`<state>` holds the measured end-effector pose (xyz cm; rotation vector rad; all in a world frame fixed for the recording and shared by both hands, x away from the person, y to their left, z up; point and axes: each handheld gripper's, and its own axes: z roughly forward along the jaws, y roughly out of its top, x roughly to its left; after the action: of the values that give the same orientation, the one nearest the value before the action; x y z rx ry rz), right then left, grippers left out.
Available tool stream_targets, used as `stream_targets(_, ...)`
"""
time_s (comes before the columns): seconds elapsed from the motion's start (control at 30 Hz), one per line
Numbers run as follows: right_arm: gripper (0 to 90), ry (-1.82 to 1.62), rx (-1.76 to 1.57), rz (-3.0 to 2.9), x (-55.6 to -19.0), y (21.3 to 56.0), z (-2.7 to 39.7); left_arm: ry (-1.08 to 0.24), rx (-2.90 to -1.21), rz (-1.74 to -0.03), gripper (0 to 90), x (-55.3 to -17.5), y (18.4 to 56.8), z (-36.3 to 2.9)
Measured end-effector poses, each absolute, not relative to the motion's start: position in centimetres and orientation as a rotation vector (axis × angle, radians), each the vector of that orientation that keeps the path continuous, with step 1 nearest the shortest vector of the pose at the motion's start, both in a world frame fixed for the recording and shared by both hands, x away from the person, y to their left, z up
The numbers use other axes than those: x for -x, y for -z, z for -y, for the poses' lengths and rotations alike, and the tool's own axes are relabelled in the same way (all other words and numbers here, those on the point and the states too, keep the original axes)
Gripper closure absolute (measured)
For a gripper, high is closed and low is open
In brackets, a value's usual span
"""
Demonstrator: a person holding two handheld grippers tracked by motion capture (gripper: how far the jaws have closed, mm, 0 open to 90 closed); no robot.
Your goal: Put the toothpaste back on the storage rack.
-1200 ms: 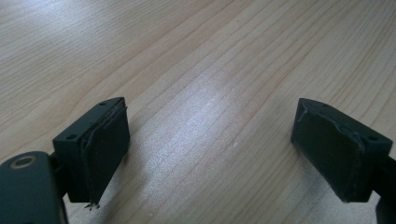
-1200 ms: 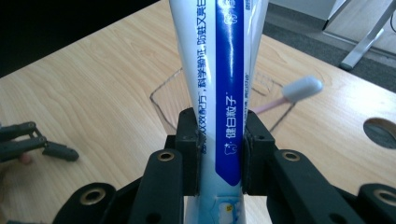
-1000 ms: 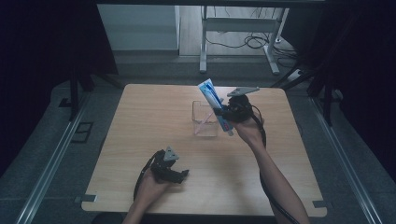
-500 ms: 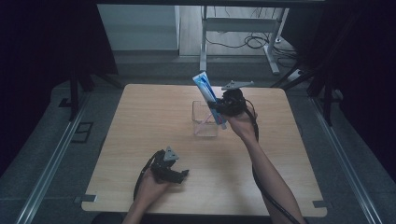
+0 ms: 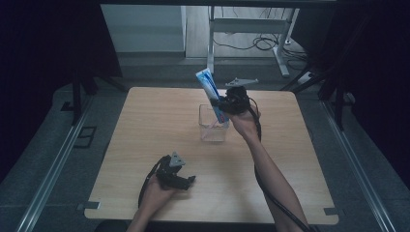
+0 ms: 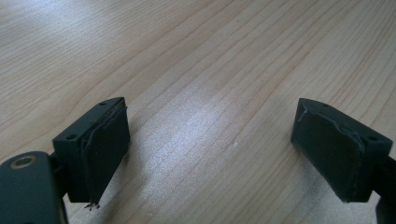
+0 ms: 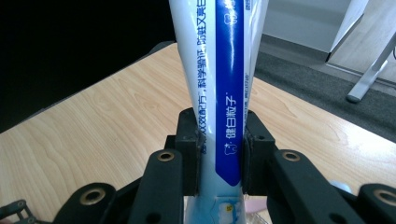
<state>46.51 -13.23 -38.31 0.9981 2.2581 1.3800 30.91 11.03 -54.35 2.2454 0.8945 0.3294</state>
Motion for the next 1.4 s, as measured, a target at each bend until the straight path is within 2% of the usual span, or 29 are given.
stream_targets(0.4, 73.1, -1.380, -0.984, -2.238, -47.7, 38.5, 11.9, -0.329, -2.245, -0.895, 11.9, -30.9, 54.4, -11.0)
stream_targets(1.4, 72.8, -1.307, -0.953, -2.266, -48.7, 43.6, 11.6, -0.325, -2.245, -0.898, 11.9, -30.9, 54.3, -11.0)
